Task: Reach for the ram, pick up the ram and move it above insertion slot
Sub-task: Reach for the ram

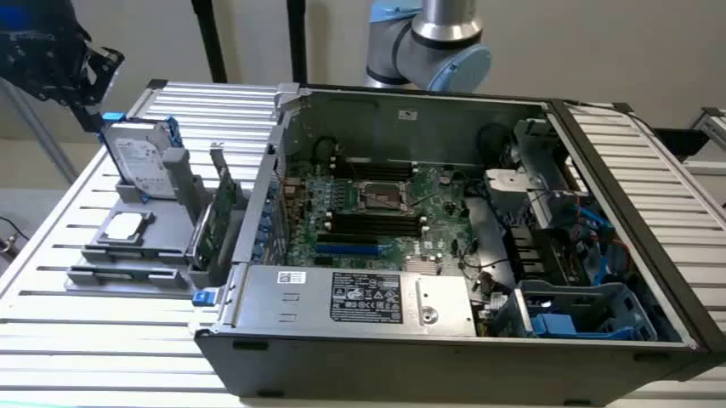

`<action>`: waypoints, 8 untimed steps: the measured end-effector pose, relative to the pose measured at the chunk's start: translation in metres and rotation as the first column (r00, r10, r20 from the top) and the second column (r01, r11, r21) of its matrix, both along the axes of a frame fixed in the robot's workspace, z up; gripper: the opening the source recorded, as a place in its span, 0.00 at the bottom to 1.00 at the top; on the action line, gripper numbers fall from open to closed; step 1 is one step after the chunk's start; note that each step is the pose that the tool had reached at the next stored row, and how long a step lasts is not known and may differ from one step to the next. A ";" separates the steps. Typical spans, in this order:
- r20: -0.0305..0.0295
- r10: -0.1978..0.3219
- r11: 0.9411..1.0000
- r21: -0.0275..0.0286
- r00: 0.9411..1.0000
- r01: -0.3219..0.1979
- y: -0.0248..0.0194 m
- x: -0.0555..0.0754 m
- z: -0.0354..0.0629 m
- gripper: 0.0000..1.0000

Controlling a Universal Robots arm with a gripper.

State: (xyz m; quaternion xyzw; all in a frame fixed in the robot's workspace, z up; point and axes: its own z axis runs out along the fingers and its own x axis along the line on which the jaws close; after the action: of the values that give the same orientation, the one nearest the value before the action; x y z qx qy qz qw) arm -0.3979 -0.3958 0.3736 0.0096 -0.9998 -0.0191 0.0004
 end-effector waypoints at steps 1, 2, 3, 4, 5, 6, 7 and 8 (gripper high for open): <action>0.000 0.000 1.000 0.000 1.000 0.000 0.0000 0.000 0.0000 0.11; 0.000 0.000 1.000 0.000 1.000 0.000 0.0000 0.000 0.0000 0.11; 0.000 0.000 1.000 0.000 1.000 0.000 0.0000 0.000 0.0000 0.11; 0.000 0.000 1.000 0.000 1.000 0.000 0.0000 0.000 0.0000 0.11; 0.000 0.000 1.000 0.000 1.000 0.000 0.0000 0.000 0.0000 0.11; 0.000 0.000 1.000 0.000 1.000 0.000 0.0000 0.000 0.0000 0.11; 0.000 0.000 1.000 0.000 1.000 0.000 0.0000 0.000 0.0000 0.11; 0.000 0.000 1.000 0.000 1.000 0.000 0.0000 0.000 0.0000 0.11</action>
State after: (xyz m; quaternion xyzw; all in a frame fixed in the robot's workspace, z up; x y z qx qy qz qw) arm -0.3979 -0.3958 0.3736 0.0095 -0.9998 -0.0191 0.0005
